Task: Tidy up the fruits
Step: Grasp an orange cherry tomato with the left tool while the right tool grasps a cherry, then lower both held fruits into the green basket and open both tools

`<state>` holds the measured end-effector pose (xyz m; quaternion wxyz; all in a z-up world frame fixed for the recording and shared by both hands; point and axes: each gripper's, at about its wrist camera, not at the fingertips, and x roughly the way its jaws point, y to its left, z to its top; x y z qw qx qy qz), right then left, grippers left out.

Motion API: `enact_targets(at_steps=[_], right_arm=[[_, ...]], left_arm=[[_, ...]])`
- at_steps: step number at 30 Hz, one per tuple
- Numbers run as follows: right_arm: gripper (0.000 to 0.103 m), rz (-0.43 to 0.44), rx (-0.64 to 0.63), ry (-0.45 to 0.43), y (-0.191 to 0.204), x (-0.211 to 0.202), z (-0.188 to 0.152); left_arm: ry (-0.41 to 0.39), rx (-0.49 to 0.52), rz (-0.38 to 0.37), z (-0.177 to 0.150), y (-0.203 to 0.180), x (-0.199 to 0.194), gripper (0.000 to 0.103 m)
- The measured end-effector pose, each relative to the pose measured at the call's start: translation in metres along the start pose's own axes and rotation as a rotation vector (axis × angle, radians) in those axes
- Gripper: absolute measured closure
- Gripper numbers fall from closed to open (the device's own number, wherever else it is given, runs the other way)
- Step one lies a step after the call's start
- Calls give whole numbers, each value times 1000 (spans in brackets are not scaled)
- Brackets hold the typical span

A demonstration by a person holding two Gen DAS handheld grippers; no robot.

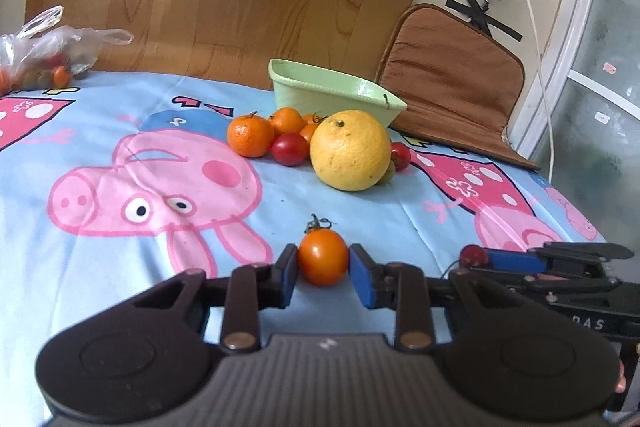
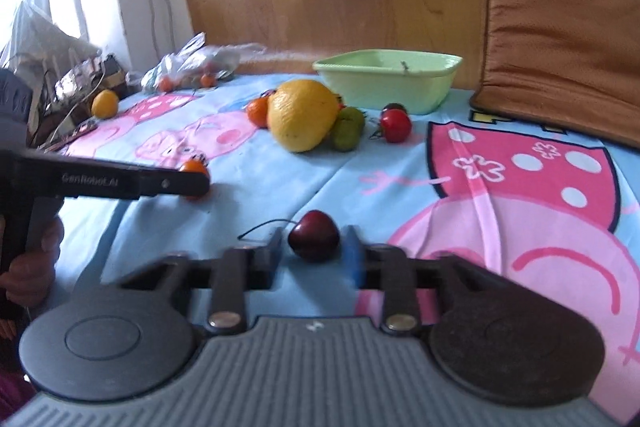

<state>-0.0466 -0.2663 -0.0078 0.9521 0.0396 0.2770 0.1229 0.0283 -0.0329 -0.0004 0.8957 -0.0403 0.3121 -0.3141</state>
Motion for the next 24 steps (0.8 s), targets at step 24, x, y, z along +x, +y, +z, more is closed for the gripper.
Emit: enact_targets(at_steps=[24], right_arm=[[73, -79, 180, -128, -88, 97, 118]], left_arm=[[53, 86, -75, 172, -21, 147, 74]])
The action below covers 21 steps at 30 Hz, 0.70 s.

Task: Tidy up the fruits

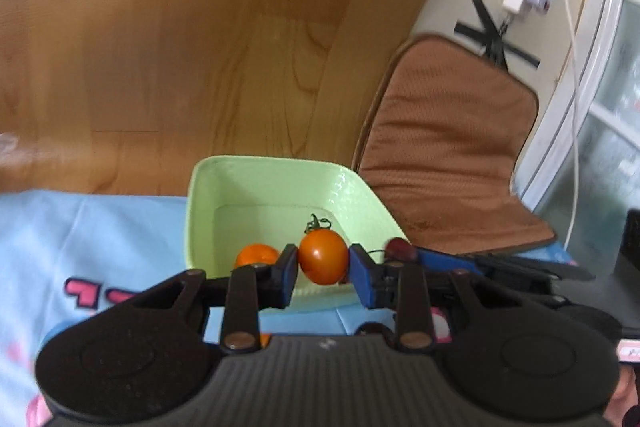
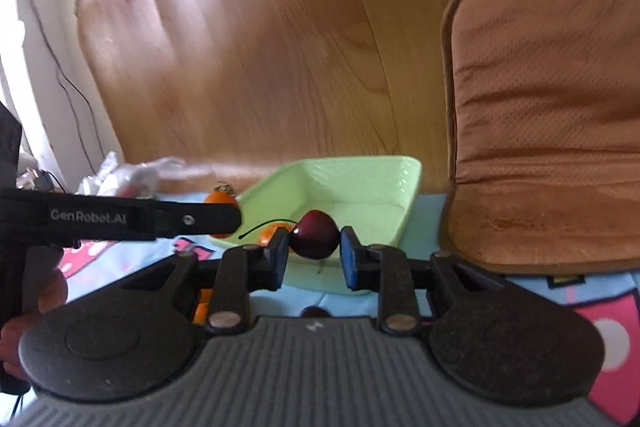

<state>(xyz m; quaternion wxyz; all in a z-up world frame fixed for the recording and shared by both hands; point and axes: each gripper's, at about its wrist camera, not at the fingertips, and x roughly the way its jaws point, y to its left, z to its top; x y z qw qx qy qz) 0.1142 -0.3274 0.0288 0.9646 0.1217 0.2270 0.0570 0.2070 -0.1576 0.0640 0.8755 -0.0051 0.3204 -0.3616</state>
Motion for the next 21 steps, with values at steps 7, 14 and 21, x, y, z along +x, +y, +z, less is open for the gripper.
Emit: enact_targets(at_steps=[7, 14, 21], right_arm=[[56, -126, -112, -20, -3, 34, 6], [56, -87, -11, -79, -12, 0, 14], [56, -11, -3, -37, -3, -34, -11]], left_arm=[[-1, -18, 56, 10, 7, 20, 60], [-70, -65, 50, 4, 22, -20, 60], [-105, -173, 90, -32, 57, -76, 58]])
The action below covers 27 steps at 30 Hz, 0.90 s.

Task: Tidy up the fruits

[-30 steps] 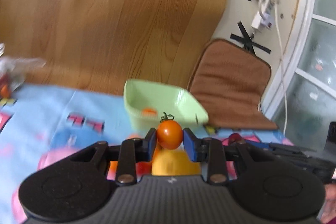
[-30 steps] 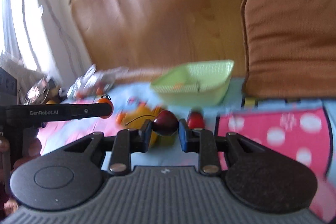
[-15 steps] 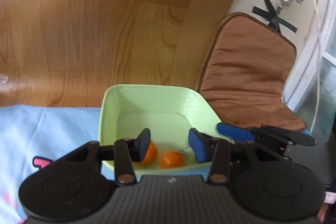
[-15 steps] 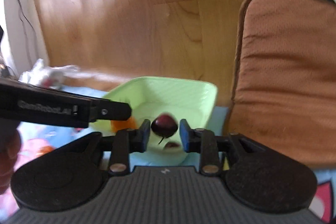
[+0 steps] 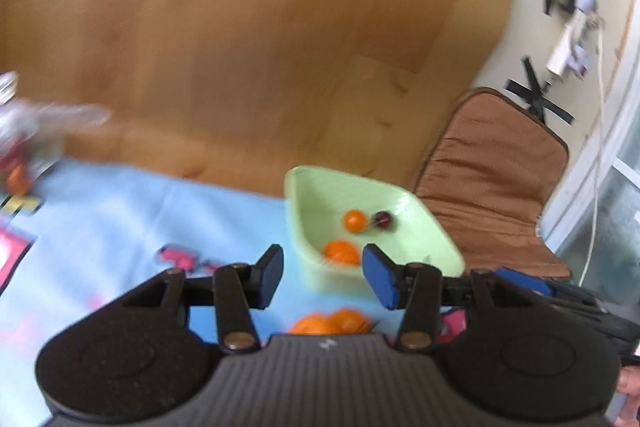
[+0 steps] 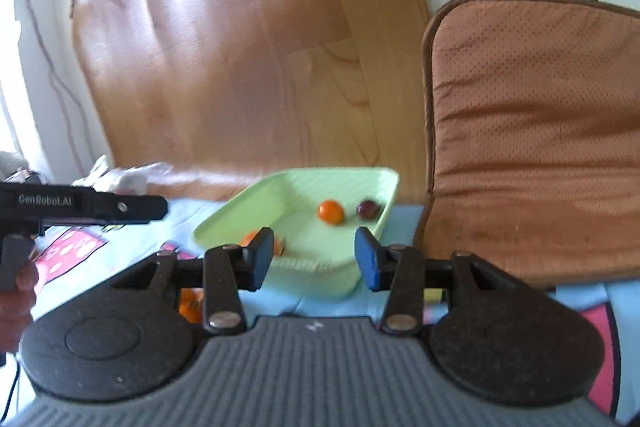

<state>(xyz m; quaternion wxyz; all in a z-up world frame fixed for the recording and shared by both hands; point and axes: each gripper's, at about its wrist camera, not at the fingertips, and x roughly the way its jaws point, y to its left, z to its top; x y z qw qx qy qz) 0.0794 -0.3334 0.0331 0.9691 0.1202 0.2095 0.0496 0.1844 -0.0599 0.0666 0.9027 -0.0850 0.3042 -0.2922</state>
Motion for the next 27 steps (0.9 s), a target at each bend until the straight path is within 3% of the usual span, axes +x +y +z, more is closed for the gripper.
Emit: enact_targets(at_steps=[5, 8, 11, 14, 17, 18, 20, 27], right_arm=[[56, 13, 37, 58, 3, -7, -22], [56, 11, 68, 86, 4, -1, -28], [56, 18, 89, 115, 4, 6, -31], [56, 15, 68, 131, 8, 11, -33], [56, 9, 69, 160, 8, 19, -36], [57, 9, 71, 180, 8, 24, -38], [70, 17, 64, 179, 9, 24, -39], [70, 13, 65, 163, 10, 0, -42]], left_arm=[[29, -92, -4, -26, 29, -14, 58], [49, -131, -19, -37, 35, -9, 48], [68, -128, -16, -44, 35, 0, 47], [82, -132, 3, -52, 36, 9, 53], [81, -161, -38, -57, 39, 13, 62], [77, -155, -33, -57, 38, 12, 63], [71, -144, -26, -58, 36, 11, 63], [34, -161, -8, -70, 39, -25, 63]])
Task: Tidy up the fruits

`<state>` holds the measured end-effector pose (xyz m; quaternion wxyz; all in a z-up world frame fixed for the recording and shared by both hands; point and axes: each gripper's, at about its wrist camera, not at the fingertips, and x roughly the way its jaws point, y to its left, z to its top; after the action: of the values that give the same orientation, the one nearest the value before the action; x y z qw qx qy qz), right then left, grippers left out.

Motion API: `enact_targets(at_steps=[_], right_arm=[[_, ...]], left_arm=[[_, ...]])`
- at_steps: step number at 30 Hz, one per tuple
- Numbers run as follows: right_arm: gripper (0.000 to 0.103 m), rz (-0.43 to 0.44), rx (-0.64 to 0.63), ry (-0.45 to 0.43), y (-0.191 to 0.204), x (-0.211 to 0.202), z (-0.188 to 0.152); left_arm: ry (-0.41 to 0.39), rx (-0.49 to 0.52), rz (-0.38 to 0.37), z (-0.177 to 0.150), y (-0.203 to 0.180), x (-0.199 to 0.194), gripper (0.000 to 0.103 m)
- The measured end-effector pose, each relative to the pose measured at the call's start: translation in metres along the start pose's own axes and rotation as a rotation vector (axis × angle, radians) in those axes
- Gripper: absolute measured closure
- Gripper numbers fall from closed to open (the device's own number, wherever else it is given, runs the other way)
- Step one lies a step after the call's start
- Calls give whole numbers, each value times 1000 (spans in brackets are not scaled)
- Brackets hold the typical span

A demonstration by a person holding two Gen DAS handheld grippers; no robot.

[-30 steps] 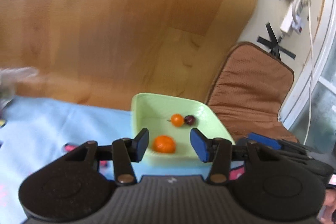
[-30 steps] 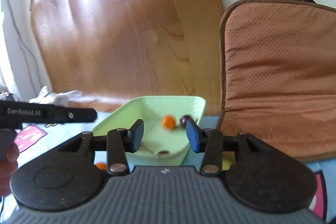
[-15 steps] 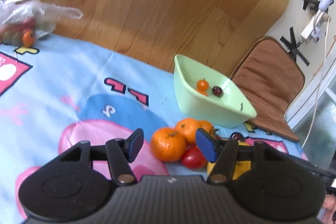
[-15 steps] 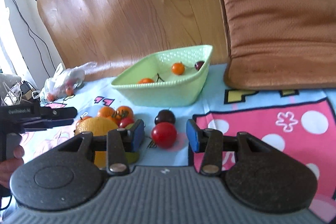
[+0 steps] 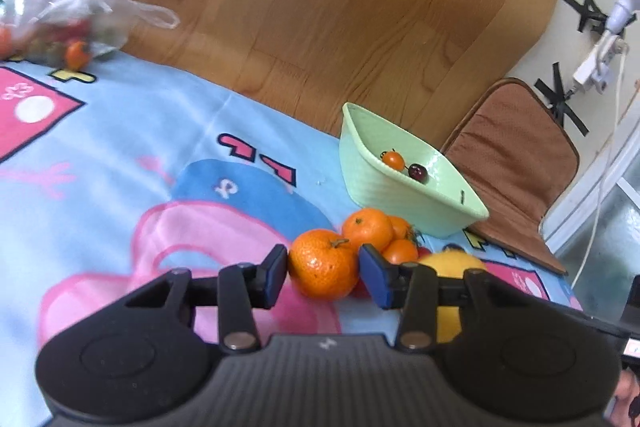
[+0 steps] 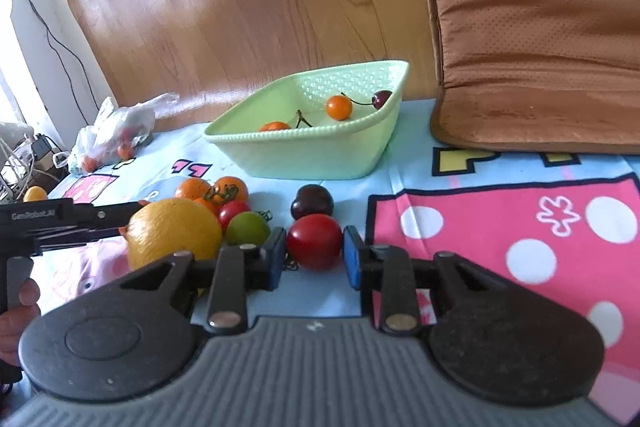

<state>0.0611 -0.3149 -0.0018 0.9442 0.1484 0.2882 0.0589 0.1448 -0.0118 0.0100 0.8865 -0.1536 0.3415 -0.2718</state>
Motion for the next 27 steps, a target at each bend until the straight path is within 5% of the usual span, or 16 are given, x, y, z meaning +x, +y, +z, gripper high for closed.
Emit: enact_targets(at_steps=[14, 19, 24, 27], right_arm=[[70, 146, -213, 20, 57, -78, -72], [69, 95, -277, 25, 65, -80, -83], [68, 84, -262, 16, 62, -87, -85], [49, 81, -279, 0, 65, -92, -89]], left_arm=[[90, 235, -104, -86, -76, -51, 63], [73, 299, -60, -100, -93, -55, 62], [30, 315, 0, -101, -95, -67, 44], [-8, 352, 23, -101, -100, -74, 34]])
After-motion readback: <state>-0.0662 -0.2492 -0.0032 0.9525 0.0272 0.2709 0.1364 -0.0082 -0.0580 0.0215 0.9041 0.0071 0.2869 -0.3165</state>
